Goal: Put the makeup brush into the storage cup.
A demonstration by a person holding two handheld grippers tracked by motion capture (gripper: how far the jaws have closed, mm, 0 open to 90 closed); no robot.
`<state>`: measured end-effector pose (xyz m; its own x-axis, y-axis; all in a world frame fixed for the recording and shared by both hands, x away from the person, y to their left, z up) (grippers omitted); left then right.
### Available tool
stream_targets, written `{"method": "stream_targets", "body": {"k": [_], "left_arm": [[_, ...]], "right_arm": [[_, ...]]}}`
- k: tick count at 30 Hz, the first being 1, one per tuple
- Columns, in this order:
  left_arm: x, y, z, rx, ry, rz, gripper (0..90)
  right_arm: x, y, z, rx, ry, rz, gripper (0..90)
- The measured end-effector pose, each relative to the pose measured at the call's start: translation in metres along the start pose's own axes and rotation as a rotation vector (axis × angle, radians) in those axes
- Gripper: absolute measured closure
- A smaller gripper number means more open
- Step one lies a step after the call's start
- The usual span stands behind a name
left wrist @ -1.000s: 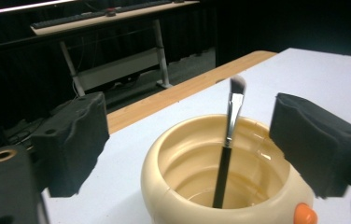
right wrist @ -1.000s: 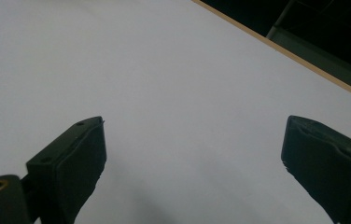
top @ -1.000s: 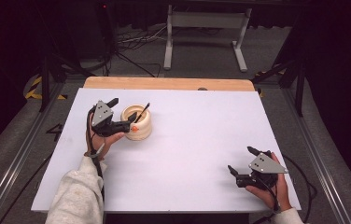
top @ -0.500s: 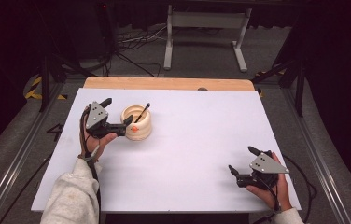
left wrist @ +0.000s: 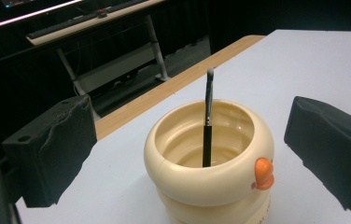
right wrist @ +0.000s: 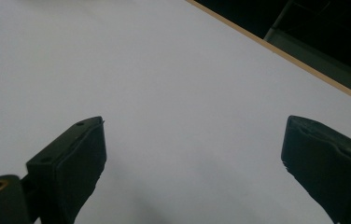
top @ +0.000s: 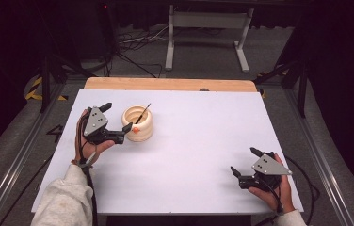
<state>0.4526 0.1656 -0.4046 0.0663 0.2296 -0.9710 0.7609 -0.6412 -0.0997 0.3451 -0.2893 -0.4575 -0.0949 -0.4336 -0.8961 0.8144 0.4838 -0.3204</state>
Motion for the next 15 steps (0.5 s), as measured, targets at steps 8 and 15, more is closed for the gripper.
{"method": "stream_targets", "body": {"k": [8,15], "left_arm": [[-0.008,-0.011,0.010,0.032,0.031,0.015,3.1],[-0.011,-0.019,0.016,0.045,0.047,0.018,3.1]], "right_arm": [[0.000,-0.001,0.000,0.003,0.002,0.002,7.0],[-0.001,-0.002,0.001,0.006,-0.002,0.004,6.9]]}}
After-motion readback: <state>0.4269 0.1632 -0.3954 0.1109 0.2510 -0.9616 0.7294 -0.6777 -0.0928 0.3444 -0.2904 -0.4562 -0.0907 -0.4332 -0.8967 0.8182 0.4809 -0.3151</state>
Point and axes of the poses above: each handheld gripper's, and its own axes: y roughly forward along the jaws, x roughly out of its underside, z roughly to its right, the point moved 5 cm from there along y, roughly forward along the jaws, and after that the axes turned 8 degrees about z, right-handed, at the moved point
